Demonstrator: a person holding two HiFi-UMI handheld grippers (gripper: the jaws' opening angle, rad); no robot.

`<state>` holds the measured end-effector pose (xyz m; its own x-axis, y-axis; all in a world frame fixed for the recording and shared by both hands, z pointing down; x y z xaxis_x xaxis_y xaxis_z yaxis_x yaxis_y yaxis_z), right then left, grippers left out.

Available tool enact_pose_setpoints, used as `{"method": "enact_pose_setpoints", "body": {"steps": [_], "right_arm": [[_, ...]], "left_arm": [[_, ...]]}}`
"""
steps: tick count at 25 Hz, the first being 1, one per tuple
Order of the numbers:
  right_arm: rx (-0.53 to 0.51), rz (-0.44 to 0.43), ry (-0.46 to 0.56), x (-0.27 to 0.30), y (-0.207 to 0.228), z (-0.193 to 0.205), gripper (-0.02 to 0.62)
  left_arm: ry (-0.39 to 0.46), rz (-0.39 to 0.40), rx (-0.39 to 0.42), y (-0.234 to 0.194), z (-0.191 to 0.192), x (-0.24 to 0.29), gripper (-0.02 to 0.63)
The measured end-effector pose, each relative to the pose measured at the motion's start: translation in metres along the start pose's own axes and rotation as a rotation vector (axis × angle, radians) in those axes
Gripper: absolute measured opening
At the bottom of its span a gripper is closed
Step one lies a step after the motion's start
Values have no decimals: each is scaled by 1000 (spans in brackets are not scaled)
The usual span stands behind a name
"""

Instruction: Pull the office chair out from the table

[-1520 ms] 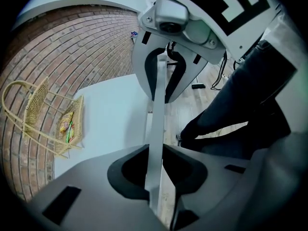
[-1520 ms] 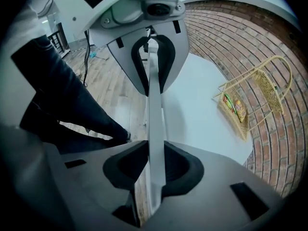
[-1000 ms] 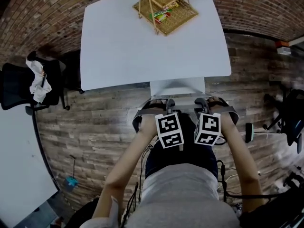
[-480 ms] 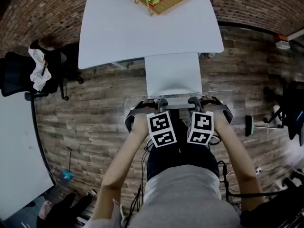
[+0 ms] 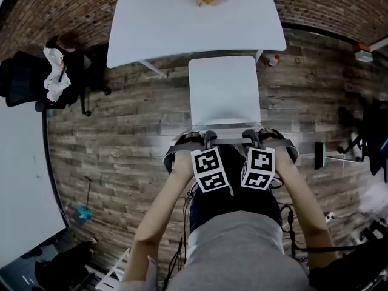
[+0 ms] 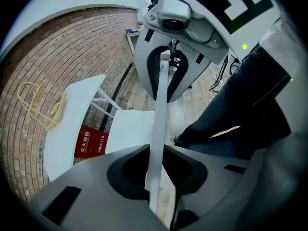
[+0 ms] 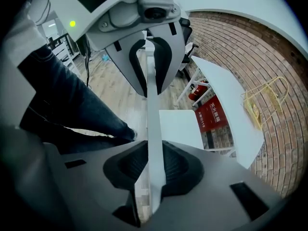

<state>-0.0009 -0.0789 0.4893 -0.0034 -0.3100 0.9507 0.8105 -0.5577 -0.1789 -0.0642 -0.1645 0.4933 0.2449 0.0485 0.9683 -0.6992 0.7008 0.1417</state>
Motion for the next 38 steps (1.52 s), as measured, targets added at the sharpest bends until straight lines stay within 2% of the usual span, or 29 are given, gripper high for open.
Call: {"method": "enact_pose_setpoints", "body": {"steps": [12,18,25,29,31,34,38], "right_arm": [[43,-1,-28,-7,-82,-9,91],[68,-4,-38,-13,-116,-14,91],[85,40,-30,-14,-128,-14,97],[95,56,-29,-14,-128,-15,101],[115,69,13,-17,-129,-18,109],[196,76,129,-29,-128,-27,210],[286,99,221,-48,-120,-38,212]], "left_arm": [[36,36,9,72,23,-15,91],[61,80,30,101,33,-22,91],[107,83,11,108,38,-24,97],[115,48,13,111,39,-24,98],[130,28,10,112,42,-24,98],[165,-9,-30,115,45,-26,106],[197,-27,-78,116,49,-30,115]]}}
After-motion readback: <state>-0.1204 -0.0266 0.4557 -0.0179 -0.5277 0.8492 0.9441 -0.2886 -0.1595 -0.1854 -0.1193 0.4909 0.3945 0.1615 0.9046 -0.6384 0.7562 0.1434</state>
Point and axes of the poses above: the fingertips, and each gripper's own axes: x forward along the fingers, y to its right, z out of its underside, the point moved 10 cm from there along -x, backward along the fingers, and after that the axes turned 2 degrees about -x, right-handed, at the moved point
